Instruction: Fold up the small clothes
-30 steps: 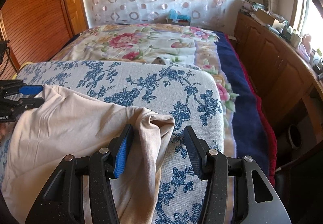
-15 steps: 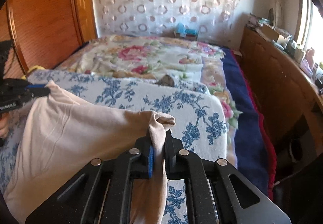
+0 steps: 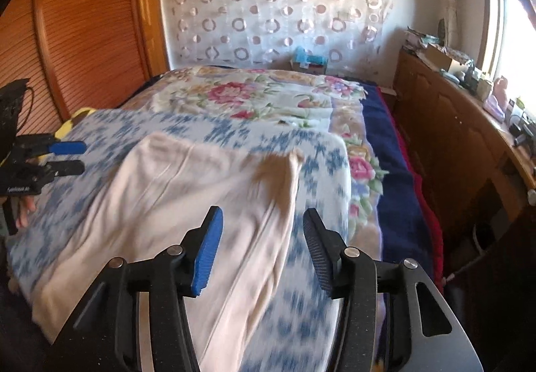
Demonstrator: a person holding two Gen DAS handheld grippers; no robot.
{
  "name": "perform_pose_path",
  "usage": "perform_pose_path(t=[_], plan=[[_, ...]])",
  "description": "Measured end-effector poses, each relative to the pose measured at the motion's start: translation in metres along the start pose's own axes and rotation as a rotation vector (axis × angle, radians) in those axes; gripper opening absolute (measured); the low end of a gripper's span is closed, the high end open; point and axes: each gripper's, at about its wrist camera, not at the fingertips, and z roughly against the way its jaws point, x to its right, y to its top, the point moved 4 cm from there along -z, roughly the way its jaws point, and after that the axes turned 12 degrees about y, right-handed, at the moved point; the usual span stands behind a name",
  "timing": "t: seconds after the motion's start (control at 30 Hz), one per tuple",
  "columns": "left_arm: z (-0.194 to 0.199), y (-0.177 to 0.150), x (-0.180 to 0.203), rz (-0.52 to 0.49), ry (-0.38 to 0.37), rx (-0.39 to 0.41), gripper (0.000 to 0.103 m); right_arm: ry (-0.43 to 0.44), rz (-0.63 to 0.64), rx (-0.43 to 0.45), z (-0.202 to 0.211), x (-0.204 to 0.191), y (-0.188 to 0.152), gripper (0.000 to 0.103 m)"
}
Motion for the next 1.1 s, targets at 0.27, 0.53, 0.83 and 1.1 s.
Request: perform_pose_path(t=[0.27,0.53,0.83,1.1], plan=[[0.036,-0.056,0.027,-0.001,-0.008,-0.024,0.045,0.008,-0.007,-0.043,0.051,-0.043,-0.072,0.05],[0.056,-0.093,0.039,-0.001,0.025,-0.04,0.045,0.005,-0.049,-0.099,0.06,-0.061,-0.126,0.047],[0.066,-0.113,0.039,0.045,0.004,-0.045,0.045,0.0,-0.066,-0.13,0.056,-0.061,-0.149,0.003],[0.074,-0.118,0.045,0.051,-0.024,-0.045,0.045,-0.02,-0.073,-0.115,0.081,-0.057,-0.146,0.002]])
